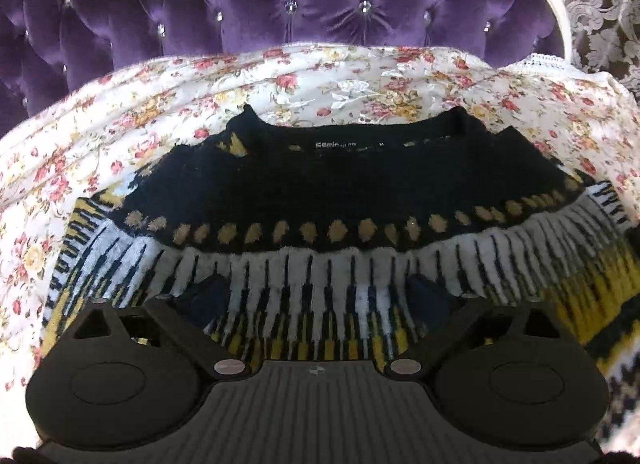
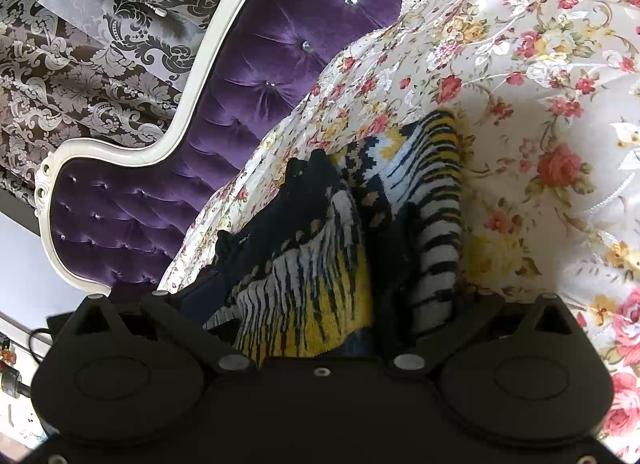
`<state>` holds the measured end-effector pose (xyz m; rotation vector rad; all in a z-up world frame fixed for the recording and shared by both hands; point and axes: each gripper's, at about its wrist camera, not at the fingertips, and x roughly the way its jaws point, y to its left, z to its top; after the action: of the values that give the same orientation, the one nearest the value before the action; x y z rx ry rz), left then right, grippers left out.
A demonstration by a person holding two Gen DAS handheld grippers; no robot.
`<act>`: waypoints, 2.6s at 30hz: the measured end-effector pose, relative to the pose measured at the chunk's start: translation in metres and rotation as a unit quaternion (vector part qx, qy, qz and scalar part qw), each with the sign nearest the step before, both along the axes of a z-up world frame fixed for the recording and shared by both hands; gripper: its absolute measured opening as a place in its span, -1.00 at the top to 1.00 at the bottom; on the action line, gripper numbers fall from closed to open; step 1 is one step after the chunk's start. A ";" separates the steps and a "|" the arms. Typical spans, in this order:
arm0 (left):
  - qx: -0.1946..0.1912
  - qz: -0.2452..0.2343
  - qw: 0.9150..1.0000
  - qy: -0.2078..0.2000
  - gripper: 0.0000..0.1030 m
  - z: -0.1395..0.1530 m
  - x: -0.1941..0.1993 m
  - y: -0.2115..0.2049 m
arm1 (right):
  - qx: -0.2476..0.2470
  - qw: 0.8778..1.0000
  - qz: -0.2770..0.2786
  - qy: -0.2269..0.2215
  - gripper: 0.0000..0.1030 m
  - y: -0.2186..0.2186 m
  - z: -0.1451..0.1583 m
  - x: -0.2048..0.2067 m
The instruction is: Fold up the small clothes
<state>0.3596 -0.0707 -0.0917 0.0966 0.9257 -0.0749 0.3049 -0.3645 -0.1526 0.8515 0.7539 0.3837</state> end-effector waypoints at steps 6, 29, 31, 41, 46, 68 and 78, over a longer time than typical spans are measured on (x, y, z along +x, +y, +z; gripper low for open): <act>0.003 0.000 1.000 -0.002 -1.00 -0.003 0.000 -0.003 | -0.008 1.000 -0.002 -0.001 -1.00 0.003 0.002 0.000; -0.024 -0.021 0.999 -0.001 -0.80 0.025 -0.034 0.011 | -0.108 0.994 -0.001 -0.010 0.15 0.014 0.024 -0.003; -0.021 -0.033 0.999 -0.003 -0.80 0.023 -0.052 0.010 | -0.104 0.994 -0.004 -0.013 0.15 0.013 0.026 -0.004; -0.006 -0.040 0.999 -0.029 -0.81 0.010 -0.075 0.005 | -0.114 0.993 -0.012 -0.020 0.25 0.013 0.024 -0.005; -0.046 -0.014 0.997 -0.057 -0.82 0.033 -0.103 0.039 | -0.131 0.991 -0.015 -0.022 0.26 0.015 0.023 -0.008; -0.120 0.061 0.990 -0.052 -0.83 0.036 -0.183 0.170 | -0.125 0.985 0.080 -0.086 0.35 0.173 0.126 0.007; -0.148 0.063 0.986 -0.042 -0.83 0.026 -0.193 0.186 | -0.197 0.962 0.187 -0.034 0.26 0.303 0.074 0.028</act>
<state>0.1669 0.1156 -0.0655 -0.2326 0.8265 -0.0906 0.3330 -0.0616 -0.0785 0.3170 0.8910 0.5723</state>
